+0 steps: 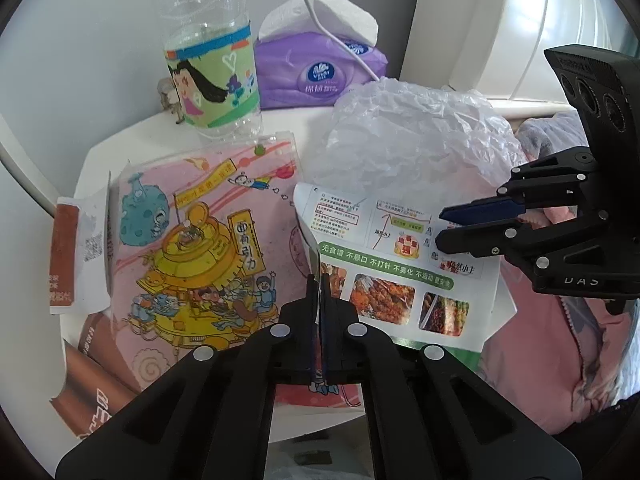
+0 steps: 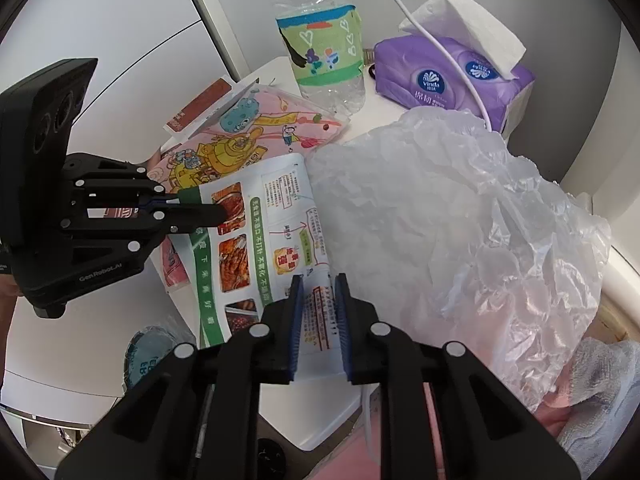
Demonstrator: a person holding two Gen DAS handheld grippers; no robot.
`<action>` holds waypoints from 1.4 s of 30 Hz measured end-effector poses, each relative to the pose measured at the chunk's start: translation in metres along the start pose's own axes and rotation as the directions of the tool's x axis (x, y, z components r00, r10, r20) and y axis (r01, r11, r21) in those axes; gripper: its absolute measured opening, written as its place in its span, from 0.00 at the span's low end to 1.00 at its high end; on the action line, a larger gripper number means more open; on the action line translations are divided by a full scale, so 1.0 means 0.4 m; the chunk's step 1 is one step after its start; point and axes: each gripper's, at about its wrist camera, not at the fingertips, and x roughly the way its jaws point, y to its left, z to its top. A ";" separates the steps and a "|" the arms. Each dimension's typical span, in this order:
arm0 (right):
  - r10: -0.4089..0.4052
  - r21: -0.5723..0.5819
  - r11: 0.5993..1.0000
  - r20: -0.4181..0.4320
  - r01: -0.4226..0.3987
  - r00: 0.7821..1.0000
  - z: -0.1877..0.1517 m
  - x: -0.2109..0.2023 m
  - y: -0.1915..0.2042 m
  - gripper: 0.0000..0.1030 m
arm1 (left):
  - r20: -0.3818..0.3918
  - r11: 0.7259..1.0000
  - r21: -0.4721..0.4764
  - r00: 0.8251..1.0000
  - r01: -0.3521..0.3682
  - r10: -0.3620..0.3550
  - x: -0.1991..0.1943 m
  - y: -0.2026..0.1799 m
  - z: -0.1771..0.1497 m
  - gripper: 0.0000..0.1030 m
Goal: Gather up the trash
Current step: 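Lift the flyer with the right gripper and carry it over the trash bin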
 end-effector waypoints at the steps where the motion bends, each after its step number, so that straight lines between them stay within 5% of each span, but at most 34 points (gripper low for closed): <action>1: -0.002 0.001 1.000 0.001 0.002 1.000 0.000 -0.002 0.002 0.15 | 0.006 1.000 0.002 1.000 -0.005 0.005 -0.006 -0.005 -0.001 0.00; 23: 0.015 -0.043 0.999 0.133 -0.010 0.991 -0.031 -0.247 0.144 0.14 | 0.154 0.992 -0.057 0.981 -0.115 0.122 -0.306 -0.108 -0.019 0.00; 42: 0.155 -0.196 0.971 0.097 -0.134 0.983 -0.130 -0.262 0.482 0.14 | 0.139 0.921 -0.278 0.937 -0.273 0.320 -0.567 -0.105 -0.349 0.00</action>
